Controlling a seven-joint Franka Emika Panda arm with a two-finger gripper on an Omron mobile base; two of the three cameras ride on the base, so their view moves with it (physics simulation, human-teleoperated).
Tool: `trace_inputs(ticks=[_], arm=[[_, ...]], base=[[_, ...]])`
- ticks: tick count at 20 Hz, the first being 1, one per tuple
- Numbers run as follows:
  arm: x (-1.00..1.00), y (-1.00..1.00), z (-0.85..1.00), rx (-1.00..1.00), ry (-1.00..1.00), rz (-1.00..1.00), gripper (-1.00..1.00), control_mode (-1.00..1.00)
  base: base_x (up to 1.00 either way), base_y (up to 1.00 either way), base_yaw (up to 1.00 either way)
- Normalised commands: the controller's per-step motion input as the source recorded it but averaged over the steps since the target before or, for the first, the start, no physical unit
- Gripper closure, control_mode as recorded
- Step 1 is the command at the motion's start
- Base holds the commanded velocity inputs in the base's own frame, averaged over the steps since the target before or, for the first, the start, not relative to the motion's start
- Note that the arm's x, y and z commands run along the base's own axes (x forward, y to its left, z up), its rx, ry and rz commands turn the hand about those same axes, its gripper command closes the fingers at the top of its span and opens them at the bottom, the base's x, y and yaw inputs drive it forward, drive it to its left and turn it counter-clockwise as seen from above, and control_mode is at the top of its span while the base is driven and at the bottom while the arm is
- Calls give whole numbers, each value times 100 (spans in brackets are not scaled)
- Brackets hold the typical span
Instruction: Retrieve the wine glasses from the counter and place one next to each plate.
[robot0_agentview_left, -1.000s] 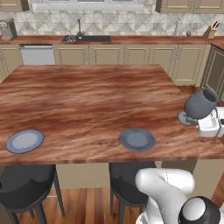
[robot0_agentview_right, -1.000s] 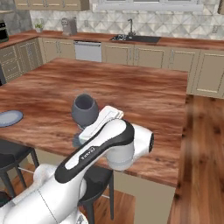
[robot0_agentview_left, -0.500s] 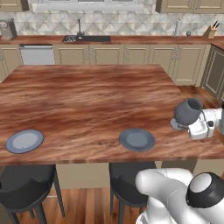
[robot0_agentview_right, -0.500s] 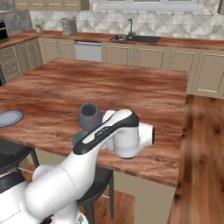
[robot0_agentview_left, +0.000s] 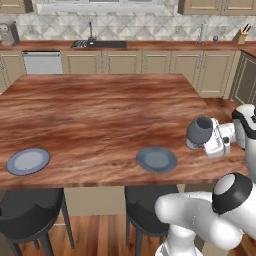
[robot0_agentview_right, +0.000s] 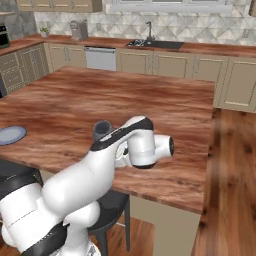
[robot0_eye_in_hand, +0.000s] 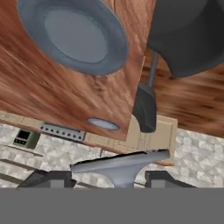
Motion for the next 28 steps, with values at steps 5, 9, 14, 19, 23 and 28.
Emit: trace_inputs(ticks=[5,9,14,19,23,28], arm=[[51,0,-29,-2,9,-4,100,-100],[37,0,-29,-1,11,-2,100,-100],[30,-2,-32,-1,9,-2,100,-100],[20,-23,-37,0,2,0,100,-100],[26,-18,-37,0,0,0,100,-100],[38,-5,-41,-2,1,0,100,-100]], base=[[0,0,0],[0,0,0],[0,0,0],[0,0,0],[0,0,0],[0,0,0]])
